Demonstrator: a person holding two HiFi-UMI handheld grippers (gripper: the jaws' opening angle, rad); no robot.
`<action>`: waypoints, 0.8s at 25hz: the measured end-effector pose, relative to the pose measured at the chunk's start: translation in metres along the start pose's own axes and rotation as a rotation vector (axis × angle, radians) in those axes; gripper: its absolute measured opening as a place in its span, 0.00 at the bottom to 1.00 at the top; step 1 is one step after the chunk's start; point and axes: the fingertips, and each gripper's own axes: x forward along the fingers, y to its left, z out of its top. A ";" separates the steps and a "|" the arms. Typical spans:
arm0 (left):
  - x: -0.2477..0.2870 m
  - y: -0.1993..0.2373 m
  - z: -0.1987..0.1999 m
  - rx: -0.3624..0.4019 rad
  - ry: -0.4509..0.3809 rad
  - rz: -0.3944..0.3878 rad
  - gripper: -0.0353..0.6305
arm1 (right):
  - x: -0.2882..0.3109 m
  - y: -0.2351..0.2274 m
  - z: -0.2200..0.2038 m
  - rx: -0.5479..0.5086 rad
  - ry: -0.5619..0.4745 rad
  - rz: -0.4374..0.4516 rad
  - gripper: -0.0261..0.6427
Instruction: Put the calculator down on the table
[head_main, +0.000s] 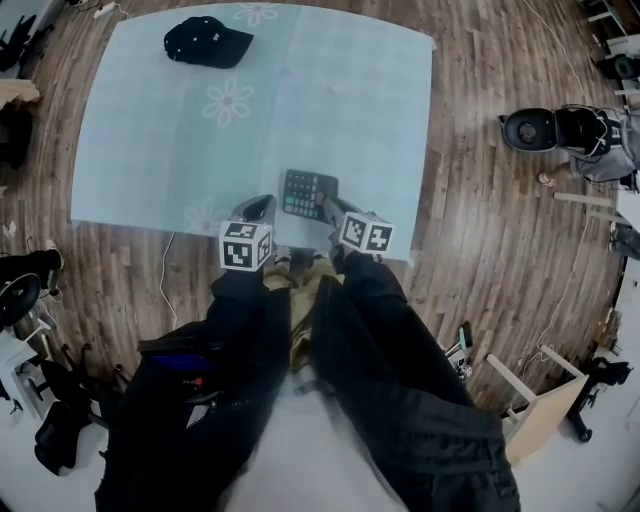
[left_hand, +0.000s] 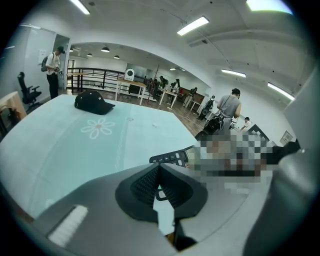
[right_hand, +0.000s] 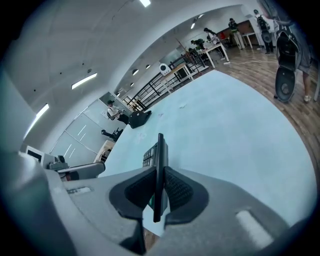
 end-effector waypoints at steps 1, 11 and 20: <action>0.001 0.000 -0.001 0.000 0.004 0.001 0.05 | 0.002 -0.002 -0.002 0.004 0.008 -0.002 0.10; 0.008 0.003 -0.015 -0.022 0.044 0.008 0.05 | 0.020 -0.029 -0.022 0.083 0.074 -0.028 0.10; 0.004 0.014 -0.019 -0.040 0.055 0.036 0.05 | 0.028 -0.055 -0.033 0.181 0.100 -0.036 0.13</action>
